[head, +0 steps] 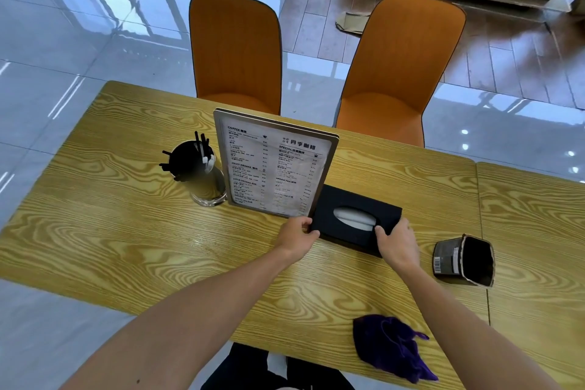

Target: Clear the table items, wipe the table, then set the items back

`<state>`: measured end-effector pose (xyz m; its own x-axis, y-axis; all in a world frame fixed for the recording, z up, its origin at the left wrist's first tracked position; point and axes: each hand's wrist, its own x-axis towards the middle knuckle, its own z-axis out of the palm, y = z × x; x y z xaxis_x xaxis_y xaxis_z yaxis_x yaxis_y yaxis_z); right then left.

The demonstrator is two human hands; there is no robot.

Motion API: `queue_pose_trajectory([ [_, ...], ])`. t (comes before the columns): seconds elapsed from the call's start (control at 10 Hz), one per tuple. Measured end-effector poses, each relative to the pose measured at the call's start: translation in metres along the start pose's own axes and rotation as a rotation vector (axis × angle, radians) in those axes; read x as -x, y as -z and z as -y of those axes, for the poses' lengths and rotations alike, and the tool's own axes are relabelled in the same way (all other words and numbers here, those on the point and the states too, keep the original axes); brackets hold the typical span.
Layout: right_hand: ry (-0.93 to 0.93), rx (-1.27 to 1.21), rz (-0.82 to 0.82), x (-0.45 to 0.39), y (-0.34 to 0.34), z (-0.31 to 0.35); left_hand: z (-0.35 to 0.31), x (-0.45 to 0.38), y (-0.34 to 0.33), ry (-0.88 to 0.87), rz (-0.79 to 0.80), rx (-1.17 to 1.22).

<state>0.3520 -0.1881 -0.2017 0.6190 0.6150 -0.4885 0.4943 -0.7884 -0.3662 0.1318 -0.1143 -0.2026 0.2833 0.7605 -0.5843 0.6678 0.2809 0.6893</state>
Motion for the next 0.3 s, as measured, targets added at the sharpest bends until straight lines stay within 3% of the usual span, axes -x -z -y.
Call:
queue_pose_trajectory([
  [0.2,0.355,0.309,-0.142,0.030,-0.014,0.024,0.009,0.017,0.019,-0.049,-0.054,-0.090],
  [0.3,0.503,0.325,-0.070,0.045,-0.031,0.042,0.016,0.025,0.039,-0.096,-0.091,-0.262],
])
